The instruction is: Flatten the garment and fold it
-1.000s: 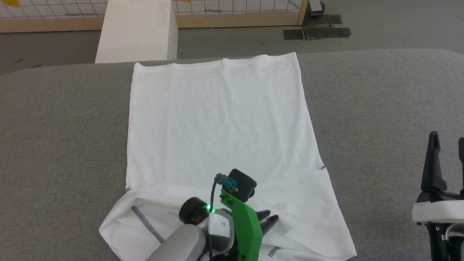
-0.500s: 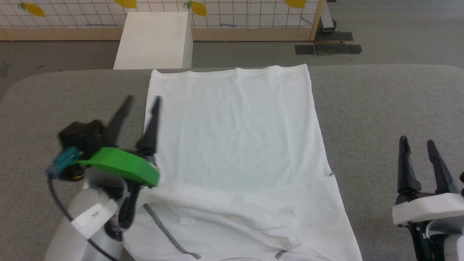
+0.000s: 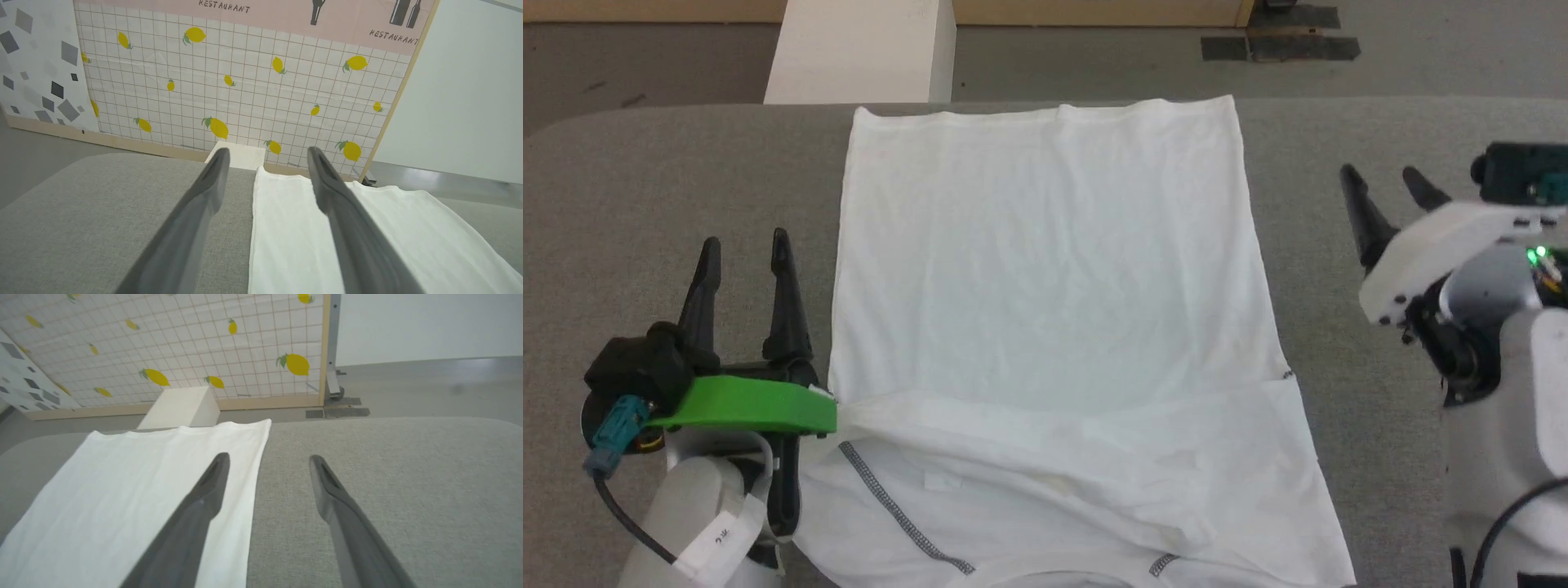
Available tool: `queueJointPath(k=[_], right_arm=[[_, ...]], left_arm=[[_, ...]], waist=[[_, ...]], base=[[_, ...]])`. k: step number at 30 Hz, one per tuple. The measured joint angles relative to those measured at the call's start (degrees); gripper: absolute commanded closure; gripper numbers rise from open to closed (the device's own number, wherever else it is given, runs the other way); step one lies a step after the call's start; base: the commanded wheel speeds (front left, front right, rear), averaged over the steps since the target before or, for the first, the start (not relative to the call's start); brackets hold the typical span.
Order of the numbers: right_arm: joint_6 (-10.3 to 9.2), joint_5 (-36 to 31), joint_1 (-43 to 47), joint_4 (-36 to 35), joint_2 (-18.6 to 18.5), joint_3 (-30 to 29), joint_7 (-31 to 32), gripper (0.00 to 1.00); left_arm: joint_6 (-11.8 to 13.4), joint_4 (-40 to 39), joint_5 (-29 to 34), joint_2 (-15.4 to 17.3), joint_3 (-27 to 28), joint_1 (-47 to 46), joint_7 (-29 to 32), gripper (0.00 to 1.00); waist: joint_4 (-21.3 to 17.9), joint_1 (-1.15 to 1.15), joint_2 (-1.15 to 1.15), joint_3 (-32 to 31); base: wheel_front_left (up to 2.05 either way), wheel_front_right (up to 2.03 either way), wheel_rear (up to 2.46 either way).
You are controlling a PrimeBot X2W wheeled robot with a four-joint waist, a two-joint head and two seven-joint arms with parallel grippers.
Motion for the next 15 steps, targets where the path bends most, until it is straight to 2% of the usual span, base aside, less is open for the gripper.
queueJointPath(k=[8,15], right_arm=[[0.0,-10.8,-24.1,11.3,-2.5,-3.8,16.7,0.0],[0.01,-20.8,-36.0,16.2,-3.9,-4.6,26.9,0.0]], left_arm=[[-2.6,-2.5,2.3,-0.9,-1.4,-8.0,-0.1,0.0],[-3.9,-4.0,3.4,-2.2,-0.8,-11.1,-0.1,0.0]], waist=[[2.5,0.0,0.0,7.7],[5.9,0.01,0.0,15.6]], base=[[0.0,0.0,0.0],[0.0,0.0,0.0]])
